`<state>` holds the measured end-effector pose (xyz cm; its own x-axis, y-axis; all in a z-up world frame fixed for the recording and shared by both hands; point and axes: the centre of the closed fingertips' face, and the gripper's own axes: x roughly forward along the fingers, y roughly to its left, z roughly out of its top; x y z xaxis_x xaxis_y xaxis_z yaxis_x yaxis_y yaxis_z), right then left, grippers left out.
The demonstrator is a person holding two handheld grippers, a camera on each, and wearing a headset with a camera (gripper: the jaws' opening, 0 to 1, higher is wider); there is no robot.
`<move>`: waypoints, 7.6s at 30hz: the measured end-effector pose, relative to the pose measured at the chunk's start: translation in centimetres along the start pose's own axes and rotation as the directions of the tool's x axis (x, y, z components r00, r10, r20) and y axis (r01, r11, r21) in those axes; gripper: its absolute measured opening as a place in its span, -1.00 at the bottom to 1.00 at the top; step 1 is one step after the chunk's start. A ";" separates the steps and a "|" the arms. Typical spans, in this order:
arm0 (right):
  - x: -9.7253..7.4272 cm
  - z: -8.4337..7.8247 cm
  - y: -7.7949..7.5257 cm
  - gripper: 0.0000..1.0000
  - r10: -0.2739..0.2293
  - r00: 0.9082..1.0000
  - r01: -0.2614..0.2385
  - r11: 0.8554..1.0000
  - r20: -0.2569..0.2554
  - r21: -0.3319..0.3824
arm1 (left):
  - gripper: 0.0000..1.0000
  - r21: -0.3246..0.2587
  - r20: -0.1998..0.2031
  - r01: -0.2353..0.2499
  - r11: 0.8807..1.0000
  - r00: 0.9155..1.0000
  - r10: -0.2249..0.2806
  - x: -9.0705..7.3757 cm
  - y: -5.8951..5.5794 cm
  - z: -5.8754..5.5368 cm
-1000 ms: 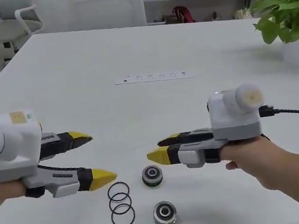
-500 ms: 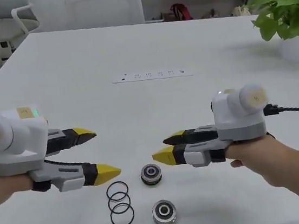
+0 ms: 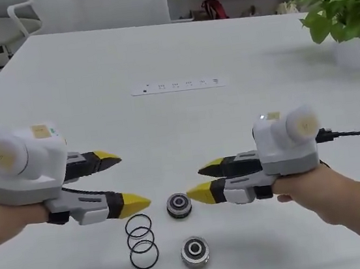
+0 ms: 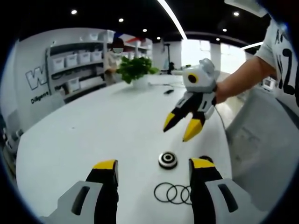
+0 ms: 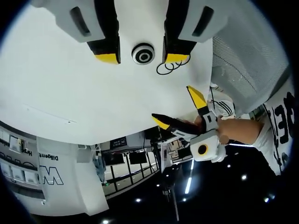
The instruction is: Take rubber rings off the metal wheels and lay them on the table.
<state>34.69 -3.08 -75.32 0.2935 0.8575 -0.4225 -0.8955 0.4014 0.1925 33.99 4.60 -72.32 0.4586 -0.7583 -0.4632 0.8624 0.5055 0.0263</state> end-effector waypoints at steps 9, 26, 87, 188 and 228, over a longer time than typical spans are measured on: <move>-0.1 -1.3 -0.7 -0.34 -0.011 1.000 0.011 1.000 -0.025 -0.006 | 0.23 -0.010 -0.013 0.015 1.000 1.000 -0.015 1.0 -0.2 -0.6; 1.2 -3.3 -0.2 -0.34 0.020 0.997 -0.023 0.999 -0.077 -0.038 | 0.20 -0.017 -0.035 0.052 0.998 0.998 -0.053 2.9 -0.9 -1.5; 3.2 -4.3 0.6 -0.47 0.067 0.995 -0.070 0.997 -0.080 -0.029 | -0.41 -0.033 -0.089 0.147 0.989 0.985 -0.149 7.2 -3.1 -3.0; 2.3 -3.4 -1.3 -1.00 -0.010 0.999 -0.003 0.952 0.039 0.307 | -0.75 0.044 -0.104 0.081 0.996 0.992 -0.076 8.2 -3.0 -3.6; 2.7 -2.8 0.6 -1.00 0.058 0.998 -0.063 0.953 0.024 0.298 | -0.76 0.081 -0.125 0.087 0.993 0.989 -0.076 8.1 -3.3 -3.6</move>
<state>34.02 -1.44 -78.78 0.2489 0.8869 -0.3891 -0.7719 0.4243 0.4734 34.11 -1.68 -79.33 0.3613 -0.7371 -0.5712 0.9134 0.4028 0.0580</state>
